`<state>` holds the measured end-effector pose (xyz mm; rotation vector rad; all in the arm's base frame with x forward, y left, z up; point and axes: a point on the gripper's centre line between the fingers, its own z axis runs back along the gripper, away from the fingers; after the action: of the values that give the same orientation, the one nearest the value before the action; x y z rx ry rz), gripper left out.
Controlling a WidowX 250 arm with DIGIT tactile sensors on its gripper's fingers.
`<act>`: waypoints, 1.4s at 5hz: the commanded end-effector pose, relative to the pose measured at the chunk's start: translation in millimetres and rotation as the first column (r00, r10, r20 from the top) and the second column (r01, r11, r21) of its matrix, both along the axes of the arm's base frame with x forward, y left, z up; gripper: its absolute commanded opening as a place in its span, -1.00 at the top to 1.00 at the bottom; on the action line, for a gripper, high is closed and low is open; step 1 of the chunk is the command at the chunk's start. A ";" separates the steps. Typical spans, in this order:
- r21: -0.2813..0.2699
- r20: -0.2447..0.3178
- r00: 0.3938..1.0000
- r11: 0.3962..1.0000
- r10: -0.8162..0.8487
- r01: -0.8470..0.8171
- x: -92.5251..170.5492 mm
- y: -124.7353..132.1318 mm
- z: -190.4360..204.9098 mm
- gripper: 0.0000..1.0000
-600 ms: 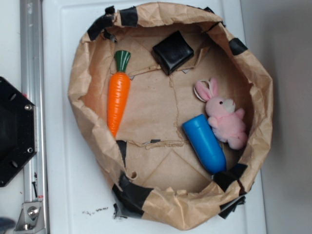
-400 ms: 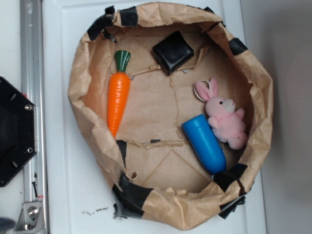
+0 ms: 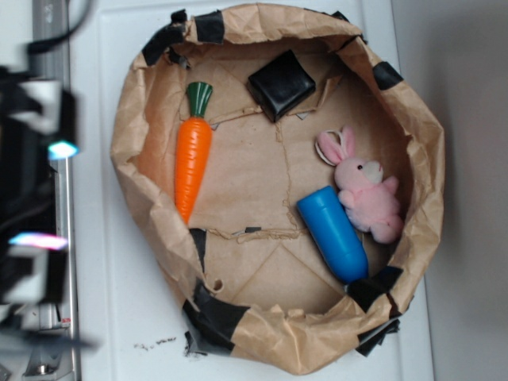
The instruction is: Grab the blue bottle.
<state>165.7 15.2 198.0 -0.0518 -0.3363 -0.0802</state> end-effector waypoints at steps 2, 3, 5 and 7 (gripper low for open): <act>0.045 0.030 0.995 0.994 -0.098 0.097 112.6 24.5 -69.5 -1.00; 0.074 -0.026 0.975 0.972 -0.220 0.221 122.3 -7.5 -111.8 -1.00; 0.091 0.003 0.896 0.892 -0.444 0.442 153.3 -61.2 -147.0 -1.00; 0.116 -0.053 0.861 0.853 -0.506 0.509 161.7 -81.5 -162.1 1.00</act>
<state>320.8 -44.1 26.3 -0.0169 -0.2428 -0.5800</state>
